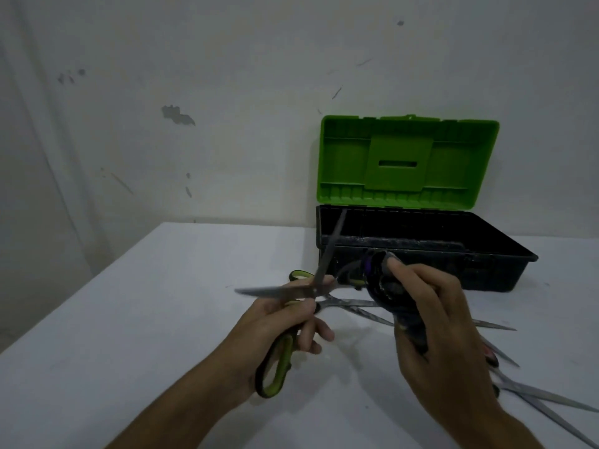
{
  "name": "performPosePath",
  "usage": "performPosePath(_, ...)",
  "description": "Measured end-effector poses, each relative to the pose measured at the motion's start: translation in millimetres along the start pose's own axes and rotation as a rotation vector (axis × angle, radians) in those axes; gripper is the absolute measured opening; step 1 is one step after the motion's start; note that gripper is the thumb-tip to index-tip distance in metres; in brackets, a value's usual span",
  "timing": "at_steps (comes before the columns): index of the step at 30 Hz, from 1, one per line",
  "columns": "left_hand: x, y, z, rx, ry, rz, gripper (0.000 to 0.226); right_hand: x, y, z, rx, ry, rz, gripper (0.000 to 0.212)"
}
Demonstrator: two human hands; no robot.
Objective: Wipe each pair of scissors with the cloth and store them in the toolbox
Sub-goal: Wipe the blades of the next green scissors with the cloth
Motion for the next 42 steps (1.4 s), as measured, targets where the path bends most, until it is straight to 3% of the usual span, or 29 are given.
performPosePath(4,-8.5,-8.5,-0.2,0.091,-0.071,0.068,0.036,3.4,6.0,-2.2,-0.032,0.024,0.005,0.095)
performPosePath(6,-15.1,-11.3,-0.5,0.138,-0.114,0.023,0.031,3.3,7.7,-2.5,-0.048,0.022,0.007,0.093)
performPosePath(10,-21.6,-6.8,-4.1,0.168,-0.161,-0.108,0.045,2.3,10.0,-3.3,-0.065,0.018,0.003,0.091)
performPosePath(13,-18.5,0.6,-6.8,0.183,-0.152,-0.207,0.032,4.0,10.0,-3.2,-0.057,0.025,0.016,0.088)
performPosePath(18,-25.5,4.8,-8.7,0.025,-0.186,-0.059,0.014,8.6,11.2,-3.4,-0.059,0.036,0.031,0.089)
performPosePath(24,-25.6,15.6,-8.9,-0.089,-0.16,-0.028,0.029,10.7,12.3,-4.0,-0.055,0.027,0.027,0.088)
performPosePath(35,-32.5,4.0,-6.6,0.0,-0.17,0.153,0.019,9.4,1.0,-1.6,0.011,0.016,0.154,0.063)
performPosePath(39,-33.8,10.4,-12.4,-0.048,-0.188,0.236,0.027,2.9,6.2,-4.3,-0.075,-0.037,0.158,0.049)
performPosePath(42,-37.1,14.7,-16.1,-0.08,-0.218,0.278,0.032,-6.0,25.3,-10.4,-0.156,-0.172,0.007,0.044)
Point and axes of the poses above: each hand's wrist, its own z-axis towards the middle knuckle, its own y-axis out of the palm, x = y × z, the point moved 10 cm from there along z, towards the middle knuckle, and after that the axes turned 12 degrees about y, right-handed, at the moved point
